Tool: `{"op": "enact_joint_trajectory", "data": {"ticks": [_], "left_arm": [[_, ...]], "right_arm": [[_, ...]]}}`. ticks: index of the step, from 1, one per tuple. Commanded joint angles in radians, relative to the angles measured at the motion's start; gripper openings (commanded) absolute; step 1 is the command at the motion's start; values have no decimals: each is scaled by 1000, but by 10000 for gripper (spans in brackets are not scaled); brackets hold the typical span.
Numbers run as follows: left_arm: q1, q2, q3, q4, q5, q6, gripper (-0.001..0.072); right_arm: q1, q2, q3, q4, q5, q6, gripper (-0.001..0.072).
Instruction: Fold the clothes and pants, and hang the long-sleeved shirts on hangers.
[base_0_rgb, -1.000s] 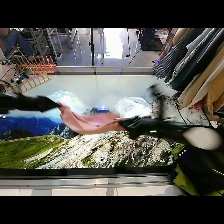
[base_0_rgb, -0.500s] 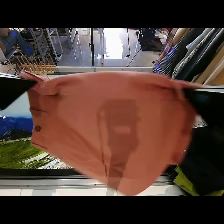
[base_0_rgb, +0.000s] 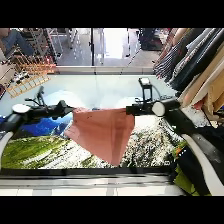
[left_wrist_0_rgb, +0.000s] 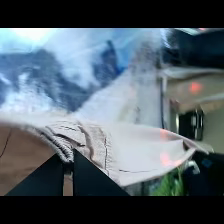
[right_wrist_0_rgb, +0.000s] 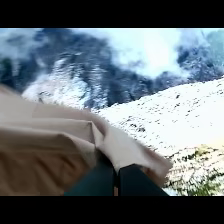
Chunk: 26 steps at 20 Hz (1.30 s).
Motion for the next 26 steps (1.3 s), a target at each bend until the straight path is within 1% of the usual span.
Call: {"op": "enact_joint_trajectory", "data": {"ticks": [1, 2, 4, 6, 8, 9, 11, 14, 15, 16, 17, 18, 19, 20, 21, 23, 24, 25, 26], "left_arm": [[10, -233, 124, -51, -14, 21, 9], [19, -248, 162, -34, -82, 21, 8], [50, -244, 200, 69, -227, 13, 9], [91, -241, 203, 186, -352, -18, 9], [113, -243, 202, 309, -450, -37, 9], [114, -244, 202, 366, -484, -39, 9], [108, -248, 202, 460, -512, -39, 9], [88, -258, 202, 509, -537, -38, 16], [83, -259, 202, 510, -545, -37, 127], [82, -258, 203, 510, -549, -31, 326], [85, -258, 203, 510, -560, -24, 389], [96, -258, 206, 510, -581, -25, 390], [111, -257, 216, 509, -614, -27, 389], [128, -254, 230, 509, -655, -28, 389], [143, -245, 244, 509, -687, -28, 389], [172, -206, 257, 509, -697, -27, 390], [180, -180, 259, 508, -687, -27, 390], [183, -156, 259, 506, -667, -16, 390], [178, -134, 259, 488, -645, 16, 389]], "right_arm": [[-34, -129, -12, 82, -108, -69, 9], [-26, -114, -1, 116, -29, -136, 9], [-3, -74, 2, 191, 168, -209, 9], [37, -58, 1, 236, 369, -230, 9], [90, -57, -20, 244, 476, -230, 7], [112, -57, -43, 249, 486, -230, 7], [151, -57, -114, 250, 470, -224, 7], [180, -77, -225, 314, 443, -223, 10], [179, -82, -253, 352, 415, -254, 19], [175, -81, -269, 403, 412, -313, 172], [169, -79, -272, 455, 444, -370, 437], [163, -71, -272, 470, 483, -381, 544], [144, -55, -276, 445, 505, -361, 542], [111, -30, -296, 418, 489, -319, 542], [66, 4, -329, 406, 449, -271, 542], [-48, 87, -443, 412, 341, -205, 541], [-105, 127, -516, 430, 278, -192, 542], [-150, 154, -585, 491, 204, -202, 542], [-183, 164, -651, 605, 121, -272, 543]]}}
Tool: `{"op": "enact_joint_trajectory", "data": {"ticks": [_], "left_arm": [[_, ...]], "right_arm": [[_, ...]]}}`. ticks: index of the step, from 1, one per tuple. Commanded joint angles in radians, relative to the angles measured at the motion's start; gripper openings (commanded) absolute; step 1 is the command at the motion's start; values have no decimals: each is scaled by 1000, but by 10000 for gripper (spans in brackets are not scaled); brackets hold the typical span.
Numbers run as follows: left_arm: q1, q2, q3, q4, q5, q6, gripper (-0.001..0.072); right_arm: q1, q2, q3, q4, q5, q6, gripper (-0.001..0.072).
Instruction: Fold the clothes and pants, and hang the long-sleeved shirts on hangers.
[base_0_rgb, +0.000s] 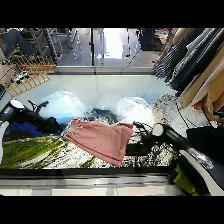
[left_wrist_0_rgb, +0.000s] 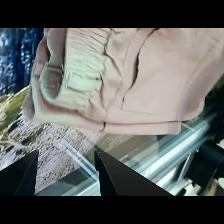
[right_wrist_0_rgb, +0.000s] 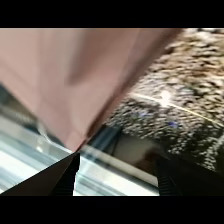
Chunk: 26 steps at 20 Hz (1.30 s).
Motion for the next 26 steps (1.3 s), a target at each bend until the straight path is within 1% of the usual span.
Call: {"op": "enact_joint_trajectory", "data": {"ticks": [1, 2, 3, 5, 6, 8, 9, 10, 12, 13, 14, 15, 16, 18, 19, 20, 22, 23, 24, 26], "left_arm": [[2, 67, 8, -50, 31, 77, 388], [-17, 74, 8, -88, 48, 130, 385], [-39, 74, 8, -111, 57, 172, 362], [-92, 72, 6, -113, 74, 237, 362], [-118, 72, 6, -114, 76, 270, 362], [-162, 71, 6, -113, 97, 299, 361], [-180, 67, 6, -114, 110, 301, 359], [-197, 59, 6, -111, 124, 301, 332], [-227, 29, 6, -107, 137, 301, 211], [-241, 8, 6, -107, 136, 300, 151], [-256, -16, 6, -107, 132, 300, 47], [-271, -37, 6, -107, 132, 295, 10], [-289, -59, 6, -107, 129, 289, 11], [-329, -92, 6, -107, 121, 280, 10], [-352, -105, 6, -108, 122, 281, 10], [-384, -117, 6, -118, 123, 282, 10], [-449, -142, 6, -116, 166, 279, 10], [-473, -157, 6, -98, 204, 250, 10], [-491, -175, 6, -103, 229, 236, 10], [-507, -198, 6, -156, 247, 245, 10]], "right_arm": [[-122, 58, -202, 285, -264, -123, 543], [-121, 42, -230, 391, -319, -195, 543], [-113, 18, -240, 490, -357, -274, 542], [-82, -31, -239, 640, -409, -400, 543], [-65, -56, -239, 687, -436, -424, 543], [-37, -109, -239, 697, -467, -423, 543], [-25, -135, -239, 703, -475, -426, 518], [-18, -148, -238, 713, -484, -453, 440], [-27, -140, -225, 704, -500, -486, 136], [-42, -122, -210, 670, -497, -483, 13], [-63, -95, -196, 617, -492, -468, 11], [-93, -53, -179, 536, -478, -420, 9], [-125, -7, -159, 427, -463, -355, 9], [-193, 98, -106, 126, -427, -161, 8], [-222, 144, -66, -7, -386, -91, 8], [-241, 174, -24, -67, -342, -71, 8], [-229, 186, 80, -77, -276, -73, 7], [-201, 179, 131, -79, -273, -73, 7], [-160, 163, 186, -79, -274, -73, 7], [-35, 80, 309, -79, -274, -73, 7]]}}
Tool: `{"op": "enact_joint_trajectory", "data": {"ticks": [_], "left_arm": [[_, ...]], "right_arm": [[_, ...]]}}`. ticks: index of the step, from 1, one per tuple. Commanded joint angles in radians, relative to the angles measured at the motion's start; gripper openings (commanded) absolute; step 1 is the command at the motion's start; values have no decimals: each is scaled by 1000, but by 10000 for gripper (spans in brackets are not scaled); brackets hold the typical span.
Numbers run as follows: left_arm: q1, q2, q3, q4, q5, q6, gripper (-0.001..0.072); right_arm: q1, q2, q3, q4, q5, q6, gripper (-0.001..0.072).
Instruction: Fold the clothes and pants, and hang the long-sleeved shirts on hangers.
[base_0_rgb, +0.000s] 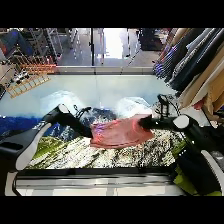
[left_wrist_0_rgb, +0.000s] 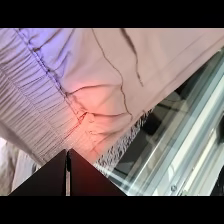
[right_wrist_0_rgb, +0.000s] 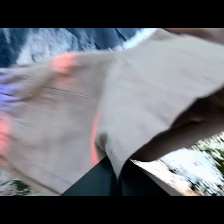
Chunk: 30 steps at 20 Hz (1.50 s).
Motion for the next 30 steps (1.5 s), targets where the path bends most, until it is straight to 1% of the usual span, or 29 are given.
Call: {"op": "enact_joint_trajectory", "data": {"ticks": [1, 3, 5, 8, 10, 11, 12, 13, 14, 16, 17, 18, 20, 22, 23, 24, 27, 28, 30], "left_arm": [[-48, -39, 0, -64, 62, -14, 10], [-37, -33, 1, -69, 64, -32, 10], [11, 3, 1, -65, 37, -63, 10], [158, 123, 1, -59, -2, -110, 10], [266, 201, 1, -58, -30, -120, 10], [310, 230, 1, -59, -40, -120, 10], [342, 253, 1, -59, -46, -120, 10], [367, 272, 1, -59, -53, -120, 10], [380, 285, 1, -59, -57, -120, 10], [387, 305, 1, -59, -74, -119, 10], [386, 310, 1, -59, -79, -119, 11], [378, 312, 1, -64, -79, -119, 11], [356, 311, 1, -81, -79, -119, 11], [325, 312, 1, -93, -80, -119, 11], [307, 311, 1, -92, -80, -115, 11], [291, 311, 1, -92, -81, -115, 11], [253, 312, 1, -92, -83, -115, 11], [244, 312, 1, -92, -86, -115, 11], [232, 311, 1, -92, -103, -115, 11]], "right_arm": [[173, -106, 200, -64, 26, 32, 7], [325, -241, 298, -66, 21, 19, 7], [452, -374, 369, -85, 40, 13, 7], [563, -531, 387, -96, 95, -7, 9], [580, -595, 388, -59, 122, -5, 18], [579, -600, 388, -41, 145, -5, 114], [570, -590, 407, -43, 194, -5, 296], [553, -566, 436, -46, 251, -3, 360], [525, -516, 464, -48, 288, -2, 360], [440, -369, 478, -66, 274, 16, 370], [384, -301, 478, -74, 274, 45, 465], [319, -242, 475, -86, 297, 71, 597], [200, -178, 439, -88, 341, 112, 596], [105, -161, 331, -71, 327, 156, 597], [75, -165, 259, -31, 292, 156, 603], [51, -174, 169, 41, 229, 137, 652], [27, -245, -37, 334, 78, -39, 706], [27, -297, -58, 429, 64, -114, 706], [28, -412, -41, 607, 93, -264, 709]]}}
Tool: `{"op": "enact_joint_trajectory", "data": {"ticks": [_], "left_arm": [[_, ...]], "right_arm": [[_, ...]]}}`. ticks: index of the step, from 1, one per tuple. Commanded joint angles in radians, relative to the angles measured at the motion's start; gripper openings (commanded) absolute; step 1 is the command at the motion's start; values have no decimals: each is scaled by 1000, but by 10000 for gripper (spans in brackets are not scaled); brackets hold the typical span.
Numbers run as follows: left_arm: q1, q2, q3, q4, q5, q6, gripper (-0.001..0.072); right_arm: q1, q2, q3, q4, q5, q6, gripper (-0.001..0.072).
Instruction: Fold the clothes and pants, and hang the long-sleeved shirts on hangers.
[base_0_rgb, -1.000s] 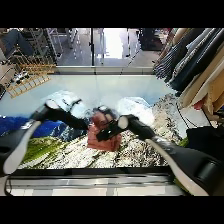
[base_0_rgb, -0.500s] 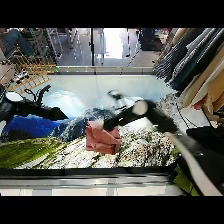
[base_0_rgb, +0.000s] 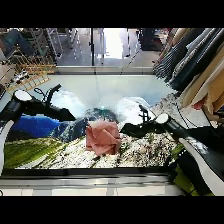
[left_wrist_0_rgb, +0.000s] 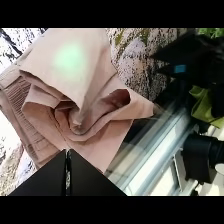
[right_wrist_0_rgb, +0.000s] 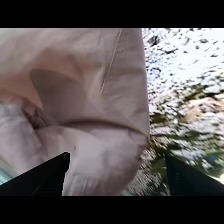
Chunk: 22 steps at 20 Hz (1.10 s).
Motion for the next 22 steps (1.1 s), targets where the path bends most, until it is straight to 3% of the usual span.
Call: {"op": "enact_joint_trajectory", "data": {"ticks": [1, 5, 9, 10, 13, 15, 17, 19, 22], "left_arm": [[-27, 1, 1, 2, -32, 1, 11], [-27, 0, 1, 4, -106, 1, 11], [-33, 1, 1, 3, -128, 1, 11], [-36, 1, 1, 3, -127, 2, 11], [-36, 1, 1, 3, -128, 2, 11], [-36, 5, 1, 3, -145, 1, 11], [-35, 25, 1, 3, -167, 0, 11], [-36, 64, 1, 3, -171, -3, 11], [-34, 140, 1, 3, -172, -3, 10]], "right_arm": [[-18, -161, -35, 326, -13, -237, 709], [-2, -311, 106, 266, 77, -217, 710], [57, -339, 157, 182, 80, -150, 702], [74, -339, 157, 192, 79, -151, 614], [129, -333, 171, 196, 81, -161, 11], [138, -264, 199, 138, 70, -103, 10], [126, -121, 258, -129, 74, 88, 10], [66, 48, 305, -311, 130, 198, 9], [-159, 282, 312, -320, 241, 235, 7]]}}
